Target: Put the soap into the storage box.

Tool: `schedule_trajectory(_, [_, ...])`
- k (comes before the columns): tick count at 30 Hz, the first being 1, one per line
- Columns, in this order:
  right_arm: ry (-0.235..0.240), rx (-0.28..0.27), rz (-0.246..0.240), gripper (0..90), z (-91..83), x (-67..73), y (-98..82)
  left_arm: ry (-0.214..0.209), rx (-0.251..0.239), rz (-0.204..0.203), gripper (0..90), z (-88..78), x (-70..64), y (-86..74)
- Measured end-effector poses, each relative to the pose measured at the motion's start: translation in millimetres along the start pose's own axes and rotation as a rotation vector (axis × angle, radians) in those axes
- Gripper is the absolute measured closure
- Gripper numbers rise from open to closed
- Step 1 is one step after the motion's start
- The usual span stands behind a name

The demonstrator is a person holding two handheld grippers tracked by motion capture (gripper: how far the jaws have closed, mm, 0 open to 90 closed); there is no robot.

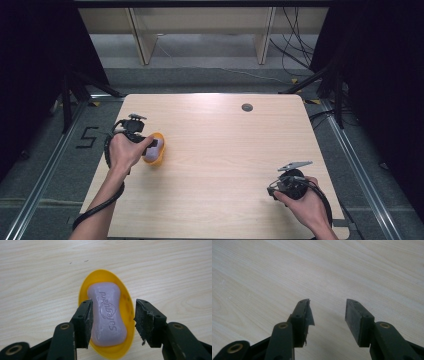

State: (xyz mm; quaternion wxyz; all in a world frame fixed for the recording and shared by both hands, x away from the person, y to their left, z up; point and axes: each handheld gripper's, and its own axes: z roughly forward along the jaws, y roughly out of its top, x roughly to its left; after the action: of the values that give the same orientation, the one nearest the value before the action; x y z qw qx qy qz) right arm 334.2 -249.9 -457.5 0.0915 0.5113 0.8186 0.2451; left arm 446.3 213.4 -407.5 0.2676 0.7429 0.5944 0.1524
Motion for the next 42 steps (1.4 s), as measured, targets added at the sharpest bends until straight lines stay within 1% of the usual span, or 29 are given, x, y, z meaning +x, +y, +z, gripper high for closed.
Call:
schedule_trajectory(1, [0.000, -0.010, -0.020, 54.7, 1.0, -1.6, 0.2, -0.003, -0.004, 0.004, 47.8, -2.4, 1.1, -2.6])
schedule_trajectory(3, [-0.001, 0.003, 0.001, 54.7, 0.2, 0.0, 0.0, -0.005, -0.017, 0.008, 47.7, -5.5, 1.9, -8.1])
schedule_trajectory(5, [0.000, 0.003, 0.001, 54.7, 0.4, 0.0, 0.0, -0.017, -0.026, 0.019, 47.4, -8.9, 2.4, -13.2])
schedule_trajectory(8, [0.003, -0.006, -0.024, 54.7, 0.7, -1.9, 0.4, -0.026, -0.063, 0.047, 47.3, -14.5, 2.8, -22.8])
schedule_trajectory(9, [-0.002, 0.002, -0.001, 54.7, 0.0, -0.2, 0.0, -0.028, -0.068, 0.049, 47.3, -16.2, 3.4, -26.0])
schedule_trajectory(11, [-0.002, 0.002, 0.002, 54.7, 0.0, -0.2, -0.1, -0.029, -0.079, 0.058, 47.5, -19.1, 4.5, -31.8])
schedule_trajectory(13, [-0.002, 0.002, 0.002, 54.7, 0.2, -0.1, -0.1, -0.041, -0.121, 0.062, 47.8, -20.7, 5.6, -39.6])
schedule_trajectory(14, [-0.002, 0.002, 0.002, 54.7, 0.2, 0.0, -0.1, -0.043, -0.107, 0.071, 47.9, -23.5, 6.7, -42.4])
schedule_trajectory(17, [0.003, -0.008, -0.018, 54.7, 1.0, -1.6, 0.2, -0.063, -0.139, 0.087, 48.1, -26.6, 8.5, -53.7])
schedule_trajectory(18, [-0.004, -0.007, -0.014, 54.7, 0.6, -1.0, 0.1, -0.073, -0.126, 0.095, 48.1, -28.3, 9.6, -57.2])
schedule_trajectory(19, [-0.003, 0.002, 0.004, 54.7, 0.1, 0.0, 0.1, -0.070, -0.134, 0.098, 48.1, -28.5, 9.7, -61.7])
schedule_trajectory(20, [-0.003, 0.001, 0.005, 54.7, 0.1, -0.1, 0.1, -0.068, -0.135, 0.108, 48.2, -28.6, 10.3, -65.9])
schedule_trajectory(21, [0.001, -0.005, -0.014, 54.7, 0.7, -2.0, 0.3, -0.070, -0.137, 0.108, 48.3, -28.7, 10.9, -70.4])
schedule_trajectory(22, [0.000, 0.001, -0.002, 54.7, 0.3, -1.3, 0.2, -0.073, -0.142, 0.101, 48.3, -28.2, 11.6, -74.8])
schedule_trajectory(23, [-0.001, -0.001, -0.002, 54.7, 0.5, -1.3, 0.3, -0.076, -0.132, 0.109, 48.3, -28.8, 13.5, -78.8])
schedule_trajectory(26, [-0.004, 0.000, 0.004, 54.7, 0.4, -0.3, 0.0, -0.074, -0.144, 0.111, 48.9, -27.3, 16.1, -90.6])
schedule_trajectory(27, [0.001, -0.005, -0.013, 54.7, 1.0, -1.9, 0.3, -0.077, -0.149, 0.111, 49.2, -26.4, 16.4, -94.6])
schedule_trajectory(28, [-0.002, -0.001, -0.002, 54.7, 1.0, -1.6, 0.3, -0.077, -0.149, 0.111, 49.4, -26.4, 16.4, -94.6])
schedule_trajectory(30, [0.009, 0.000, 0.011, 54.7, 2.1, -2.2, 0.7, -0.077, -0.149, 0.127, 49.6, -21.9, 16.5, -108.5])
schedule_trajectory(31, [0.012, -0.001, 0.012, 54.7, 2.0, -2.3, 0.6, -0.082, -0.158, 0.119, 49.7, -19.5, 15.9, -112.0])
schedule_trajectory(32, [0.013, -0.002, 0.013, 54.7, 2.1, -2.4, 0.5, -0.083, -0.144, 0.136, 49.8, -18.3, 17.1, -116.6])
schedule_trajectory(34, [0.014, 0.001, 0.001, 54.7, 1.5, -3.2, 0.3, -0.089, -0.161, 0.138, 50.4, -13.3, 18.5, -127.4])
schedule_trajectory(35, [-0.006, 0.003, 0.000, 54.7, 0.8, -2.5, 0.3, -0.085, -0.212, 0.092, 50.8, -8.7, 16.6, -133.9])
schedule_trajectory(36, [-0.007, -0.017, -0.009, 54.7, 1.9, -3.2, -0.1, -0.088, -0.212, 0.102, 51.8, -8.5, 18.8, -140.4])
schedule_trajectory(38, [-0.009, -0.017, -0.014, 54.7, 1.3, -3.5, 0.1, -0.101, -0.223, 0.105, 53.1, -7.9, 19.4, -149.5])
schedule_trajectory(39, [-0.010, -0.019, -0.018, 54.6, 0.9, -3.6, 0.3, -0.112, -0.246, 0.089, 53.1, -8.6, 19.4, -152.2])
schedule_trajectory(40, [-0.011, -0.020, -0.021, 54.6, 0.9, -3.7, 0.4, -0.105, -0.242, 0.086, 53.1, -10.9, 19.9, -153.2])
schedule_trajectory(41, [-0.012, -0.020, -0.023, 54.5, 1.0, -3.9, 0.4, -0.113, -0.266, 0.061, 53.0, -10.0, 18.8, -153.4])
schedule_trajectory(42, [-0.011, -0.017, -0.025, 54.5, 1.2, -4.2, 0.5, -0.113, -0.276, 0.060, 52.9, -10.3, 18.6, -153.5])
